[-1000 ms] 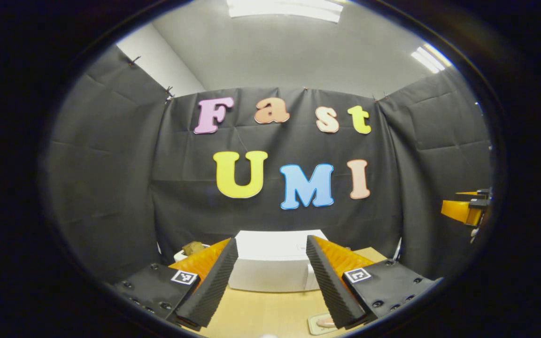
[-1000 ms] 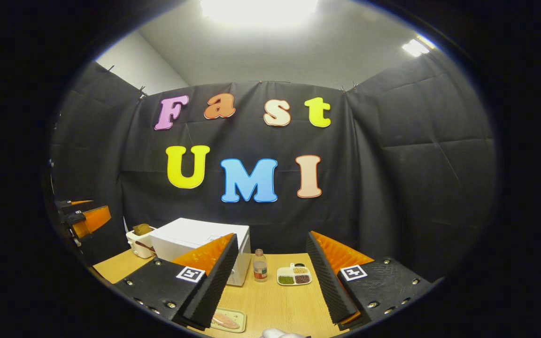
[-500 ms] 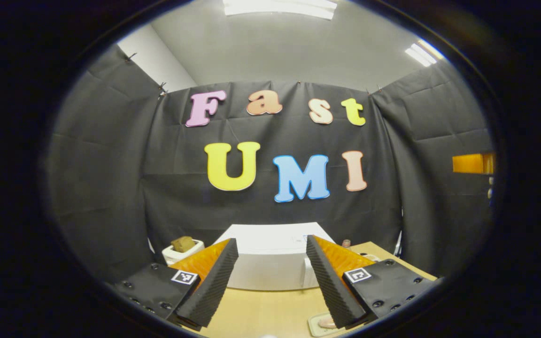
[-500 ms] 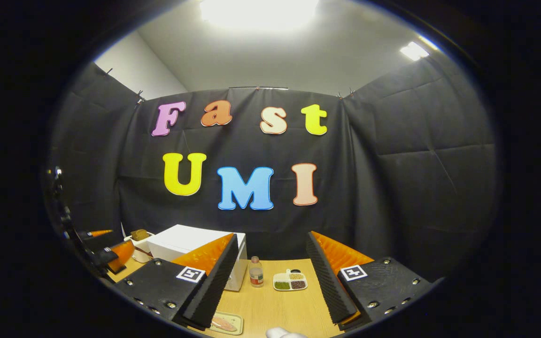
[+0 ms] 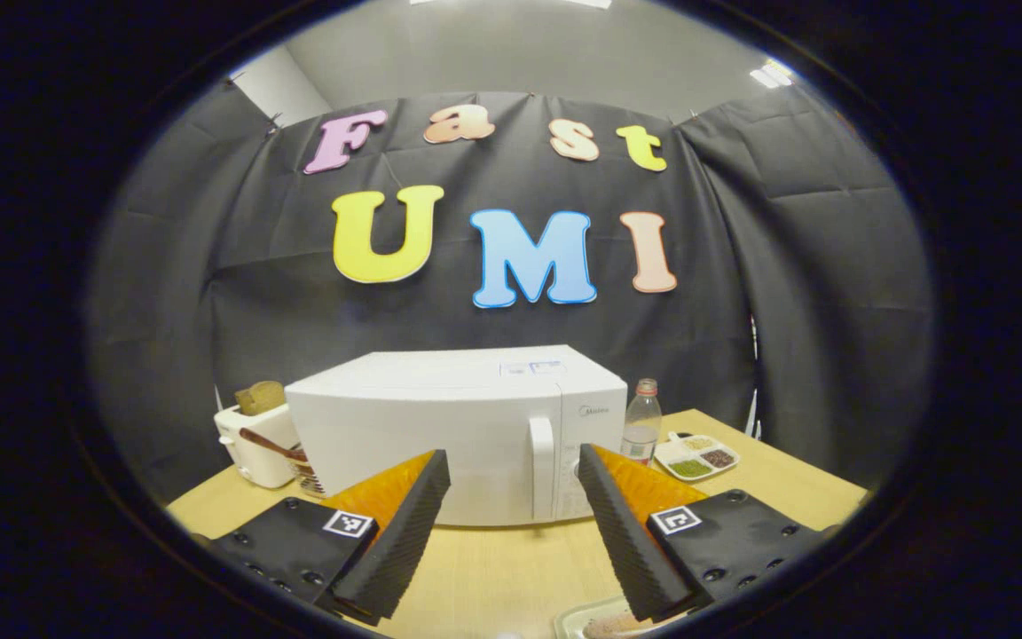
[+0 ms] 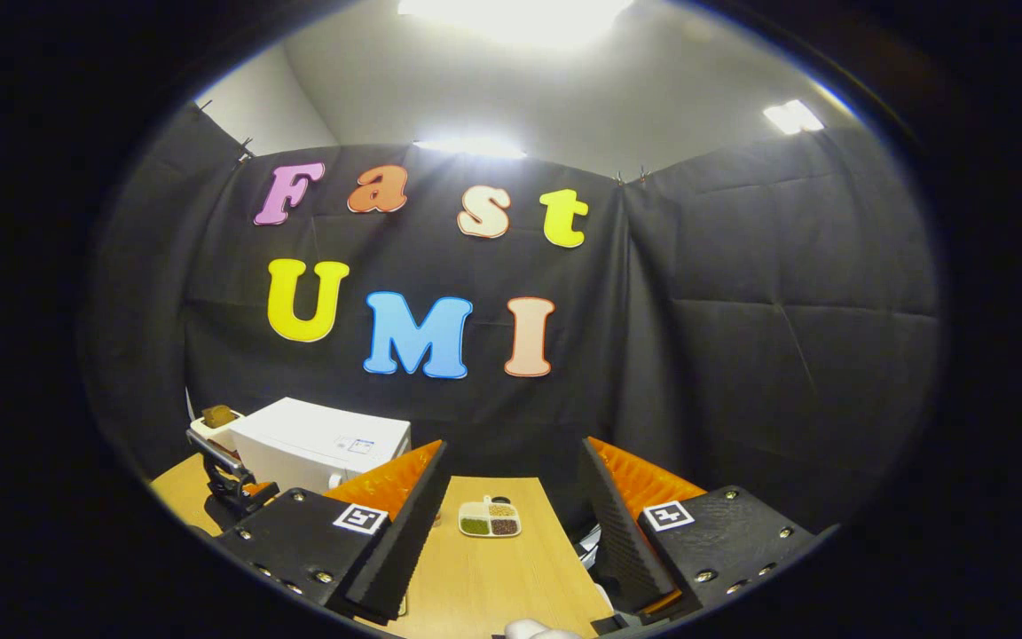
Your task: Open the microwave oven with the left hand, put the food in, and close the microwave oven.
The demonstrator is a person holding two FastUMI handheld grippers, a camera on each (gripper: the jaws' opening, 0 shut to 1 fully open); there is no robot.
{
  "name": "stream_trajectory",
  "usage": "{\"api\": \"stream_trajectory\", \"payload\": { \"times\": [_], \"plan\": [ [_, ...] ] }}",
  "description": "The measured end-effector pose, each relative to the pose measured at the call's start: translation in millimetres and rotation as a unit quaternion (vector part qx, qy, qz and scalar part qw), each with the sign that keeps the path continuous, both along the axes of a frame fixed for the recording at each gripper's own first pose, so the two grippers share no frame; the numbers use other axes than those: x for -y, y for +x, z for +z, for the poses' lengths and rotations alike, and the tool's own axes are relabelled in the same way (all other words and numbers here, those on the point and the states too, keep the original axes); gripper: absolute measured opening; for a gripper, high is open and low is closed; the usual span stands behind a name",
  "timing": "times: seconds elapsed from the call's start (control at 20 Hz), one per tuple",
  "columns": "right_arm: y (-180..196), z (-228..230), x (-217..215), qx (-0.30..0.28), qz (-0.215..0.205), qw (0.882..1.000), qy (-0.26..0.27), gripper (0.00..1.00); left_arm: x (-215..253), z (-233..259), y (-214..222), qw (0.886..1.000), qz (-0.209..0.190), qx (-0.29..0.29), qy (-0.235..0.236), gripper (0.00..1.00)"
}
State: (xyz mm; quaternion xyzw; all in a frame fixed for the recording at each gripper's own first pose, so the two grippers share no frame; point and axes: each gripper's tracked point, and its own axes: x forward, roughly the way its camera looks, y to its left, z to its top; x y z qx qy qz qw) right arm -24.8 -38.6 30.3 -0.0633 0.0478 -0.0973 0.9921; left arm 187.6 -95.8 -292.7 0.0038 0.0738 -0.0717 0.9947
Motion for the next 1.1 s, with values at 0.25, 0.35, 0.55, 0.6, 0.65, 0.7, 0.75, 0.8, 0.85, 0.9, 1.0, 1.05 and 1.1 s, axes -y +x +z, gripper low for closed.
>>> {"api": "stream_trajectory", "payload": {
  "times": [0.25, 0.35, 0.55, 0.6, 0.65, 0.7, 0.75, 0.8, 0.85, 0.9, 1.0, 1.05, 1.1],
  "plan": [
    [-7.1, -19.3, 21.0, -0.025, -0.049, 0.998, -0.017, 0.89, 12.4, -55.2, 68.0, 1.0, 0.007, -0.028, -0.003, 0.98],
    [-8.5, -30.6, 25.5, -0.038, -0.06, 0.997, -0.013, 0.89, 20.0, -62.2, 80.9, 1.0, 0.003, -0.028, -0.003, 0.98],
    [-7.4, -35.2, 31.8, -0.047, -0.073, 0.996, -0.009, 0.89, 35.2, -73.5, 98.8, 0.999, -0.008, -0.034, -0.008, 0.98],
    [-7.2, -35.8, 33.2, -0.046, -0.074, 0.996, -0.01, 0.89, 39.5, -76.1, 100.4, 0.999, -0.014, -0.037, -0.007, 0.95],
    [-5.3, -35.9, 33.9, -0.047, -0.075, 0.996, -0.013, 0.89, 43.7, -78.1, 102.5, 0.999, -0.02, -0.038, -0.007, 0.9],
    [-4.0, -36.9, 33.4, -0.048, -0.073, 0.996, -0.014, 0.89, 46.1, -78.7, 105.8, 0.999, -0.024, -0.039, -0.004, 0.87],
    [-2.4, -37.0, 32.1, -0.049, -0.072, 0.996, -0.015, 0.89, 46.6, -81.0, 107.5, 0.999, -0.023, -0.041, -0.001, 0.72],
    [-2.4, -38.6, 31.8, -0.052, -0.07, 0.996, -0.015, 0.89, 45.0, -83.9, 107.7, 0.999, -0.022, -0.046, 0.0, 0.64],
    [-1.4, -39.6, 30.0, -0.054, -0.067, 0.996, -0.015, 0.89, 43.4, -91.0, 107.6, 0.998, -0.023, -0.052, -0.005, 0.48],
    [-1.7, -39.8, 27.8, -0.055, -0.064, 0.996, -0.013, 0.89, 43.7, -98.1, 108.5, 0.998, -0.024, -0.064, -0.012, 0.41],
    [-1.6, -41.0, 26.8, -0.056, -0.061, 0.996, -0.017, 0.89, 44.9, -98.9, 109.5, 0.997, -0.037, -0.061, -0.031, 0.36],
    [-2.4, -41.0, 26.5, -0.056, -0.059, 0.996, -0.02, 0.89, 43.5, -99.3, 106.6, 0.997, -0.041, -0.062, -0.03, 0.33],
    [-3.5, -41.3, 26.0, -0.056, -0.057, 0.997, -0.022, 0.89, 42.8, -97.7, 106.7, 0.997, -0.043, -0.063, -0.024, 0.3]
  ]
}}
